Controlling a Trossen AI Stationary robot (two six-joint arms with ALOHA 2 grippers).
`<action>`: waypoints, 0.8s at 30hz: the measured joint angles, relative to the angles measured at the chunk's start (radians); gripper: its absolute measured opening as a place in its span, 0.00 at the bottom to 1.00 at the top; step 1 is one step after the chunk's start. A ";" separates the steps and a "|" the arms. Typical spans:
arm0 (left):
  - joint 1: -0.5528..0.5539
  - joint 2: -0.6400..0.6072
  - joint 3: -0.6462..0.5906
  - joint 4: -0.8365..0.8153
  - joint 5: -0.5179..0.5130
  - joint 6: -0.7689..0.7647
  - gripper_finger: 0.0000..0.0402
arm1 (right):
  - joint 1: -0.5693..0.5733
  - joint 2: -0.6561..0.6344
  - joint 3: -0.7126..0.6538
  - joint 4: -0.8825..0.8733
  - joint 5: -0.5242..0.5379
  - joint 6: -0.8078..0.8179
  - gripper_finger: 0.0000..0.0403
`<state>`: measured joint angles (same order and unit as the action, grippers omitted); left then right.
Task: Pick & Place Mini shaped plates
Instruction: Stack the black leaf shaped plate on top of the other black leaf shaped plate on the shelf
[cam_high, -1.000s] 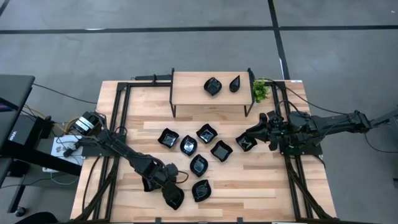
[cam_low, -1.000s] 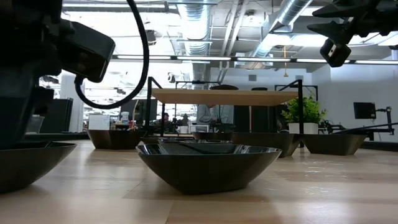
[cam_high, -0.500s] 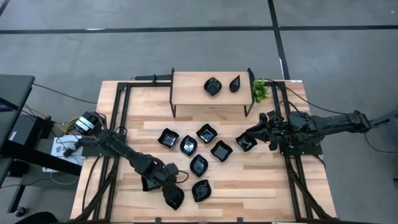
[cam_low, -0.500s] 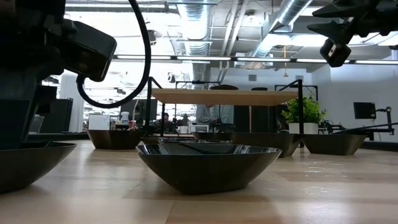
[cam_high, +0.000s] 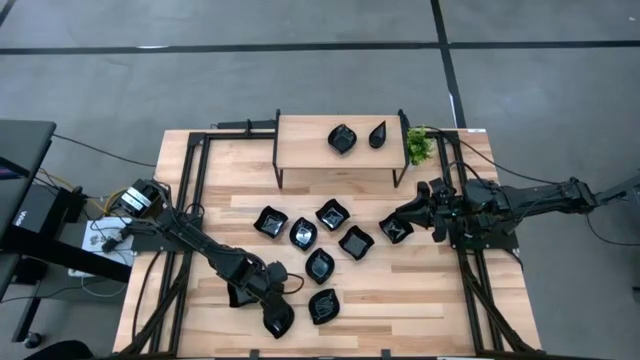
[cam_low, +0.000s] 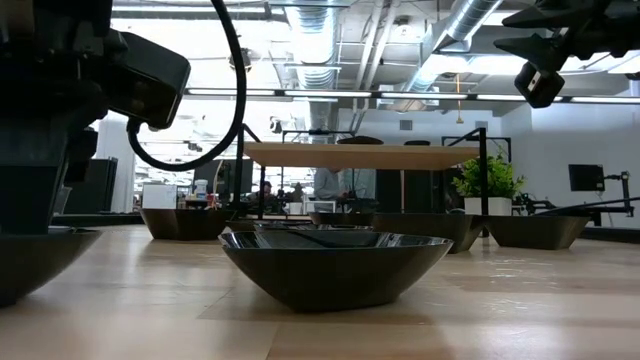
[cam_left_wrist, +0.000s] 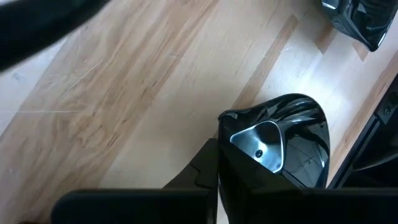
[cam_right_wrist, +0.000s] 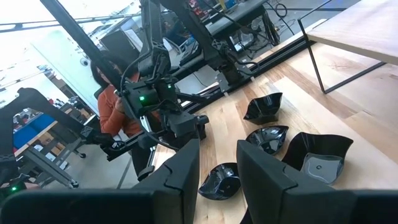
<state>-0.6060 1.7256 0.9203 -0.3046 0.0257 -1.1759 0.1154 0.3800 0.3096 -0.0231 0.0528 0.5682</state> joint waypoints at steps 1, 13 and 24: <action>0.000 0.000 0.000 0.000 -0.001 0.000 0.02 | 0.000 0.000 0.000 0.000 0.000 0.000 0.25; 0.029 -0.032 0.000 0.017 -0.003 -0.006 0.01 | 0.000 0.000 0.000 0.000 0.000 0.000 0.25; 0.075 -0.206 0.000 0.008 0.012 -0.036 0.01 | 0.000 0.000 0.000 0.000 0.000 0.000 0.25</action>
<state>-0.5308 1.5200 0.9203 -0.2969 0.0375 -1.2123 0.1153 0.3800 0.3096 -0.0227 0.0532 0.5682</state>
